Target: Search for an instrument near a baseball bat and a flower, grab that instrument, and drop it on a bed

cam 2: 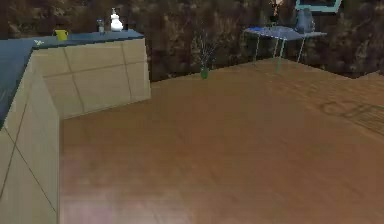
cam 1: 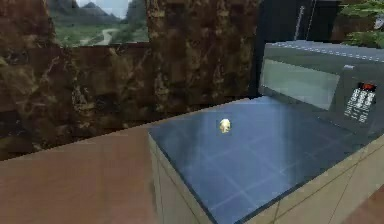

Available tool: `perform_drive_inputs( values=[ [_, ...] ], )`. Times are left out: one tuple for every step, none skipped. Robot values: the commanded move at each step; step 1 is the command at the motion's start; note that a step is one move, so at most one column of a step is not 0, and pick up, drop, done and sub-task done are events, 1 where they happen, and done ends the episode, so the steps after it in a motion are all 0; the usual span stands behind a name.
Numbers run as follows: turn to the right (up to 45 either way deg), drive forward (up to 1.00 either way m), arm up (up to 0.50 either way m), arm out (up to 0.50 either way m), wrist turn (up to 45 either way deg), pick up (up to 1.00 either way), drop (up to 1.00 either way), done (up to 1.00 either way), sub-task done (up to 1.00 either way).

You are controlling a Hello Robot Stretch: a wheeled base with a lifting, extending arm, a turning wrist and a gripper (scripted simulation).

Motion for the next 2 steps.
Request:
perform_drive_inputs(
  values=[
    [-45.0, 0.0, 0.0, 0.0, 0.0, 0.0, 0.0, 0.0, 0.0],
    [-45.0, 0.0, 0.0, 0.0, 0.0, 0.0, 0.0, 0.0, 0.0]
  ],
)
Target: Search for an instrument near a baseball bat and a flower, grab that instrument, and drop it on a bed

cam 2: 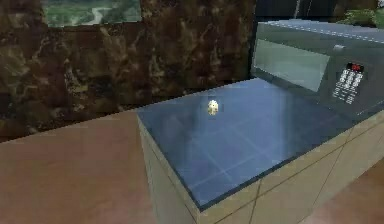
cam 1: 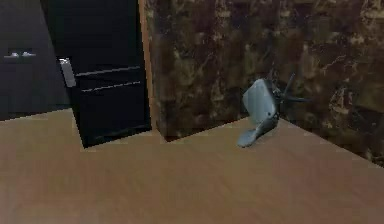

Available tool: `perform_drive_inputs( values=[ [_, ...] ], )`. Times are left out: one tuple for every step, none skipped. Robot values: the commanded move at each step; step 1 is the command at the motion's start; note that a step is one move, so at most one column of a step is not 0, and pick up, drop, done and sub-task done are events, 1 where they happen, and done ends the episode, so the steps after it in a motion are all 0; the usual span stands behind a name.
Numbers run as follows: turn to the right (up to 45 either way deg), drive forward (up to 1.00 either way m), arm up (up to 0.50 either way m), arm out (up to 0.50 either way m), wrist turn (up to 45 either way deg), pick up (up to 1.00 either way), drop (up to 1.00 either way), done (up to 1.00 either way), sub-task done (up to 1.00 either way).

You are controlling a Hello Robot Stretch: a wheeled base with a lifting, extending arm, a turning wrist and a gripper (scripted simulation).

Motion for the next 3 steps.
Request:
perform_drive_inputs(
  values=[
    [-45.0, 0.0, 0.0, 0.0, 0.0, 0.0, 0.0, 0.0, 0.0],
    [-27.0, 0.0, 0.0, 0.0, 0.0, 0.0, 0.0, 0.0, 0.0],
    [0.0, 0.15, 0.0, 0.0, 0.0, 0.0, 0.0, 0.0, 0.0]
  ],
)
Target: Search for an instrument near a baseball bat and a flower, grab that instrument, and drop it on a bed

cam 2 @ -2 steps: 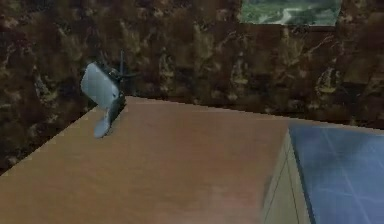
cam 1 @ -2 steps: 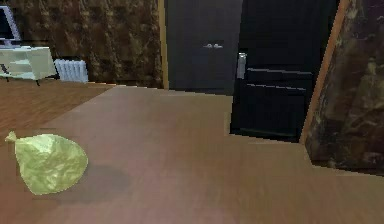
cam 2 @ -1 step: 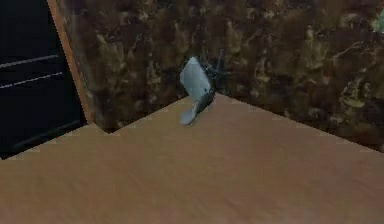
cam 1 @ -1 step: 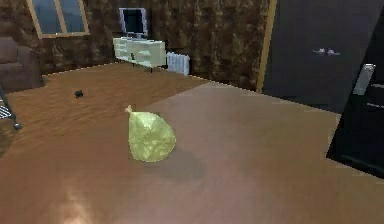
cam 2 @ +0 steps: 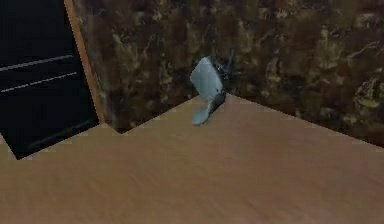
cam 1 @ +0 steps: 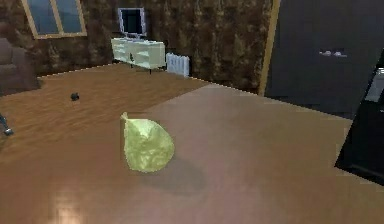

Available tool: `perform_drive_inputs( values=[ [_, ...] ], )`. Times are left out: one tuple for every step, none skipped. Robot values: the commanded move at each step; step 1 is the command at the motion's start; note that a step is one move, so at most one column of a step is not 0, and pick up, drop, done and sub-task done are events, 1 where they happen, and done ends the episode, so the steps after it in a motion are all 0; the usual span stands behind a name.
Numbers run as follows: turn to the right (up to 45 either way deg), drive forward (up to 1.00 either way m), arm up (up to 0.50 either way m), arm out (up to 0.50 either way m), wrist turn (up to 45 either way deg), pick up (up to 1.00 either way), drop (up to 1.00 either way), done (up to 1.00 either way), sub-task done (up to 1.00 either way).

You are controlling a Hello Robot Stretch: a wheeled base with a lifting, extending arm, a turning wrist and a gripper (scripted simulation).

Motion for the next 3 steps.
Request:
perform_drive_inputs(
  values=[
    [27.0, 0.0, 0.0, 0.0, 0.0, 0.0, 0.0, 0.0, 0.0],
    [0.0, 1.0, 0.0, 0.0, 0.0, 0.0, 0.0, 0.0, 0.0],
    [0.0, 1.0, 0.0, 0.0, 0.0, 0.0, 0.0, 0.0, 0.0]
  ],
)
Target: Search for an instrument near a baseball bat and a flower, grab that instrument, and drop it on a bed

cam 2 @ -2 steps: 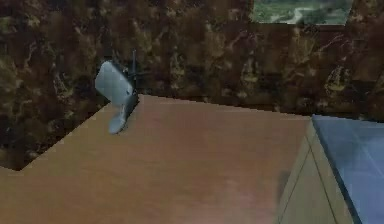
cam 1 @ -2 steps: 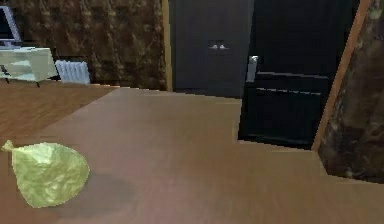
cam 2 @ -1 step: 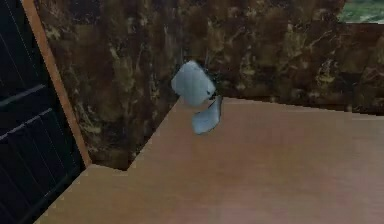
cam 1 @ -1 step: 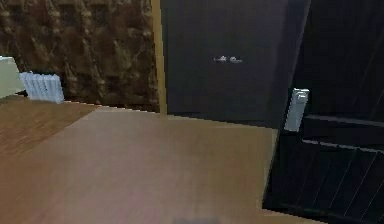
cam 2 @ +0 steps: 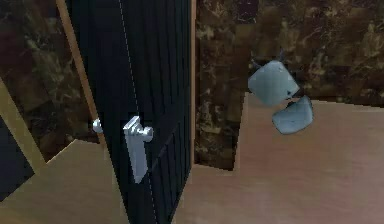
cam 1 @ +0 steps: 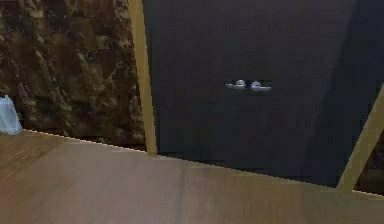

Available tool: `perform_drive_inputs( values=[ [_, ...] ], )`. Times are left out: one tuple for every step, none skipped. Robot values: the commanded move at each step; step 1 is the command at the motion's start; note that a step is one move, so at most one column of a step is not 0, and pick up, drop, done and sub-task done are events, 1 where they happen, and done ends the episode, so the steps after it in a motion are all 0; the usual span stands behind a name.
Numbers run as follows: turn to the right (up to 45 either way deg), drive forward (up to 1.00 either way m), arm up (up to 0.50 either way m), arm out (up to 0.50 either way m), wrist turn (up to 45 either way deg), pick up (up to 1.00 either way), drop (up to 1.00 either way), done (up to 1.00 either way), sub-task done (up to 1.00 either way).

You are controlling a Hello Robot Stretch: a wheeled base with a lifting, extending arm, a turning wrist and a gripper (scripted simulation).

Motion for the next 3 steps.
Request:
perform_drive_inputs(
  values=[
    [15.0, 0.0, 0.0, 0.0, 0.0, 0.0, 0.0, 0.0, 0.0],
    [0.0, 0.7, 0.0, 0.0, 0.0, 0.0, 0.0, 0.0, 0.0],
    [45.0, 0.0, 0.0, 0.0, 0.0, 0.0, 0.0, 0.0, 0.0]
  ],
)
